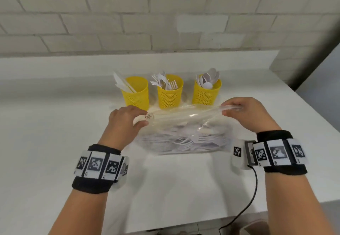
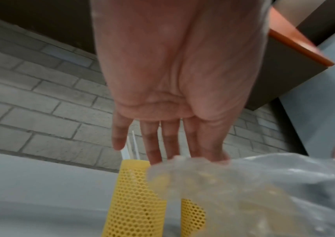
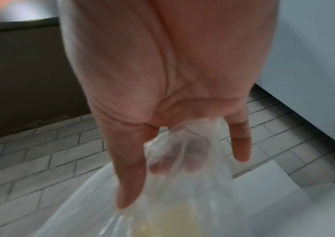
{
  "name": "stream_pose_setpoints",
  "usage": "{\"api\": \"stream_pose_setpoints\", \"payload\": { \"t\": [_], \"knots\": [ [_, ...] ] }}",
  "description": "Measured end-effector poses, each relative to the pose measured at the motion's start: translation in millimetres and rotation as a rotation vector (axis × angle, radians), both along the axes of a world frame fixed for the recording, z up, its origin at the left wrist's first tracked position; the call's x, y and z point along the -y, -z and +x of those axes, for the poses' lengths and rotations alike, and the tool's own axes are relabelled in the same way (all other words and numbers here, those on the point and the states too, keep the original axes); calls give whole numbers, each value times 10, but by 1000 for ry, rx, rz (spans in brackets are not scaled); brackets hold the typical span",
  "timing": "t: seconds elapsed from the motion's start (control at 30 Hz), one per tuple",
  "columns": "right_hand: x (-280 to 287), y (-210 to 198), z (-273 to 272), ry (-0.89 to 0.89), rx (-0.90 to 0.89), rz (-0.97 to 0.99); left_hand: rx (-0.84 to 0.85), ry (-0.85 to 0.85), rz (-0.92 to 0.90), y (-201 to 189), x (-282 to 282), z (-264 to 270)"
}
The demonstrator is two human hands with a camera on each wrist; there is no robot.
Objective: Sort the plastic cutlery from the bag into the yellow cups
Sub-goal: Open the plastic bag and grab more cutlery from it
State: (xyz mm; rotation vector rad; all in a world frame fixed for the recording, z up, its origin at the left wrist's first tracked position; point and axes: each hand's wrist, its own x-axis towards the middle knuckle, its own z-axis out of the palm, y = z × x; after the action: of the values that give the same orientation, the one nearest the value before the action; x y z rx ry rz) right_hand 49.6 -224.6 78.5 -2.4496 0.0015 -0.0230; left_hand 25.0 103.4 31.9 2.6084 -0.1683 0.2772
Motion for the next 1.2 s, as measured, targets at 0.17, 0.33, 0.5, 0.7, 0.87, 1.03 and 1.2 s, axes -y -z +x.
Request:
{"api": "stream_pose_setpoints", "payload": {
  "t": [0.17,0.33,0.5,0.7,0.87,1.03,1.2],
  "knots": [
    [-80,35,46,136,135,-338,-1,-55,-148,-46,-33,57],
    [-525,39,0,67,327,-508,-351,-11,-194,18,2,24],
    [-878,77,-18,96,461,-523,-253,-36,-156,106,-11,13],
    [-1363,97,13,-296,419,-17,50,-35,-650,-120,104,15],
    [-1591,126,70,-329,426,169,117,73,-772,-256,146,28],
    [-1511,66,139,-274,433,186,119,41,-798,-310,138,83],
    [-846,52,285,-70,412,13,212,-146,-703,-278,-108,165]
  ]
}}
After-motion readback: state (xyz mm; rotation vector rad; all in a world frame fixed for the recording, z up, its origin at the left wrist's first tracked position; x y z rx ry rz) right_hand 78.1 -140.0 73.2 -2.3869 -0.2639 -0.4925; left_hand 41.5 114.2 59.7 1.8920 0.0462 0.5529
